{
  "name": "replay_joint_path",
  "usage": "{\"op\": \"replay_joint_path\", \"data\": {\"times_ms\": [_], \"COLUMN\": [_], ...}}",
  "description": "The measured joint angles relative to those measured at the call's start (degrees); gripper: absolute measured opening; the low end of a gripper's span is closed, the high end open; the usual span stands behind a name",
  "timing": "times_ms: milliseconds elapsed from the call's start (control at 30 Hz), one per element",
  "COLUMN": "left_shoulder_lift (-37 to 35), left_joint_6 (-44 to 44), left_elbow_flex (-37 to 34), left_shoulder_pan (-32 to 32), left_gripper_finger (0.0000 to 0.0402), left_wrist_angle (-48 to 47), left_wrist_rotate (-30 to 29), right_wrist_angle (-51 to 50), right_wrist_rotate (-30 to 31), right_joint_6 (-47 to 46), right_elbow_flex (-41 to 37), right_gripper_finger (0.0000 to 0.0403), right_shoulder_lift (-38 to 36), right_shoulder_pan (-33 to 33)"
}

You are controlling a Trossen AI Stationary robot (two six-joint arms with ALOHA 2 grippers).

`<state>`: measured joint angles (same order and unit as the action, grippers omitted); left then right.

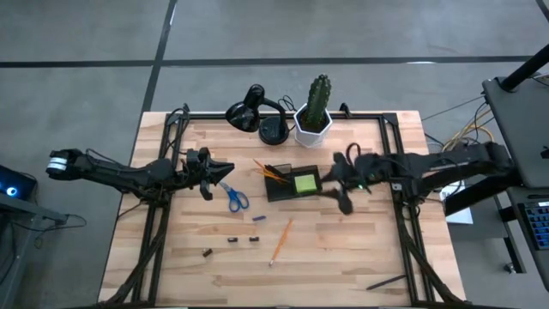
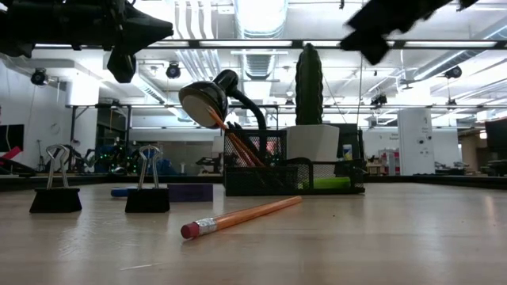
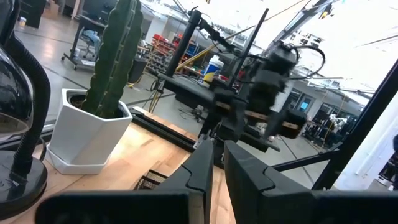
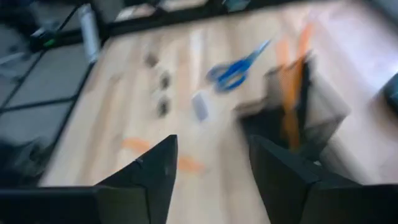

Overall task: Pick and place office supplies into organizer
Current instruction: Put the black pen into the desk organizer

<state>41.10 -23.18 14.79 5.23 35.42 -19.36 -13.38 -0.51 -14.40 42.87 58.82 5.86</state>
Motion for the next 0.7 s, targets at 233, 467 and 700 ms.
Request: {"op": "replay_joint_path", "data": {"times_ms": [233, 467, 700], "left_shoulder_lift": [0.02, 0.0, 0.02], "left_joint_6": [0.02, 0.07, -0.04], "left_elbow_flex": [0.0, 0.0, 0.0], "left_shoulder_pan": [-0.01, -0.01, 0.0], "left_gripper_finger": [0.0024, 0.0024, 0.0024], "left_wrist_angle": [-0.06, -0.04, -0.11], "left_wrist_rotate": [-0.63, -1.06, -1.07], "right_wrist_angle": [-11.06, -15.75, -19.92], "right_wrist_rotate": [-0.02, -2.85, -8.53], "right_joint_6": [-13.71, -31.19, -43.69], "right_elbow_flex": [0.0, 0.0, 0.0], "right_gripper_finger": [0.0201, 0.0201, 0.0201], "right_shoulder_lift": [-3.33, -1.88, 3.19], "right_shoulder_pan": [13.46, 26.46, 38.92]}}
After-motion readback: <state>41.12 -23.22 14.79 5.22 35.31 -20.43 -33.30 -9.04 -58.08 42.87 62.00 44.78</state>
